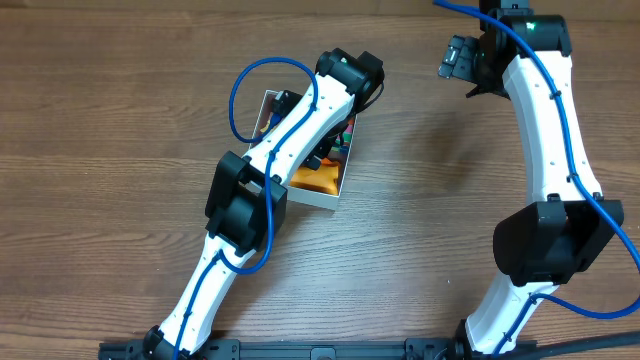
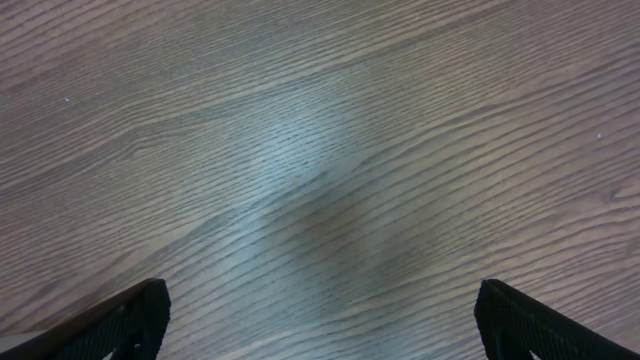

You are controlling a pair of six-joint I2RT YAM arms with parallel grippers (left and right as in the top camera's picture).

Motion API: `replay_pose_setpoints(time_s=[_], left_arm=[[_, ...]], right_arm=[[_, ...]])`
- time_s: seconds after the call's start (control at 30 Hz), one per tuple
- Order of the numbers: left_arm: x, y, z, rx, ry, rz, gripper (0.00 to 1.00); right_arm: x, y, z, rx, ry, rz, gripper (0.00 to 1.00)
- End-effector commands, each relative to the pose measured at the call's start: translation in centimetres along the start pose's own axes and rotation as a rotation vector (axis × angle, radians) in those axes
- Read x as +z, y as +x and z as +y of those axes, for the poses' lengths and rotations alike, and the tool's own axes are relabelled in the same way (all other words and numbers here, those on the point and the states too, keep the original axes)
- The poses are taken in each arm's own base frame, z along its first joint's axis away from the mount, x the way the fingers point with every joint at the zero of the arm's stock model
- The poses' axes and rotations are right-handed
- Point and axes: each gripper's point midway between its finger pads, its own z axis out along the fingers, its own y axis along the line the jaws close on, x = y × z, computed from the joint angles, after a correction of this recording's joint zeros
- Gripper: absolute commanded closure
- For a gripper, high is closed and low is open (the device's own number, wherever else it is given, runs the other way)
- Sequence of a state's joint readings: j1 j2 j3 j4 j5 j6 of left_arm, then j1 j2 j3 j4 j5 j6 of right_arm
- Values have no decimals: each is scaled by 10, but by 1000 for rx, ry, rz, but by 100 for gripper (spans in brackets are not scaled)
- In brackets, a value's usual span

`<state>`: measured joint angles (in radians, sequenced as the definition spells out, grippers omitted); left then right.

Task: Pack container
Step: 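Lower the duck plush into the box and release it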

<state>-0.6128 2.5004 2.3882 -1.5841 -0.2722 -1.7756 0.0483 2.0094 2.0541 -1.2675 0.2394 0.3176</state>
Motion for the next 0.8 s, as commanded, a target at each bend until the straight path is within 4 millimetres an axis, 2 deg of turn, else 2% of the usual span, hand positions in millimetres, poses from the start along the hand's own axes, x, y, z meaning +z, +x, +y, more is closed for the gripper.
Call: replay_pose_setpoints(time_s=[0.0, 0.47, 0.77], left_arm=[[3, -1, -2, 5, 3, 4, 0], [-5, -1, -11, 73, 45, 17, 0], [-51, -8, -39, 111, 215, 36, 0]], right_arm=[[-5, -3, 0, 11, -4, -15, 0], [-5, -3, 0, 11, -4, -15, 0], [-5, -3, 0, 11, -4, -15, 0]])
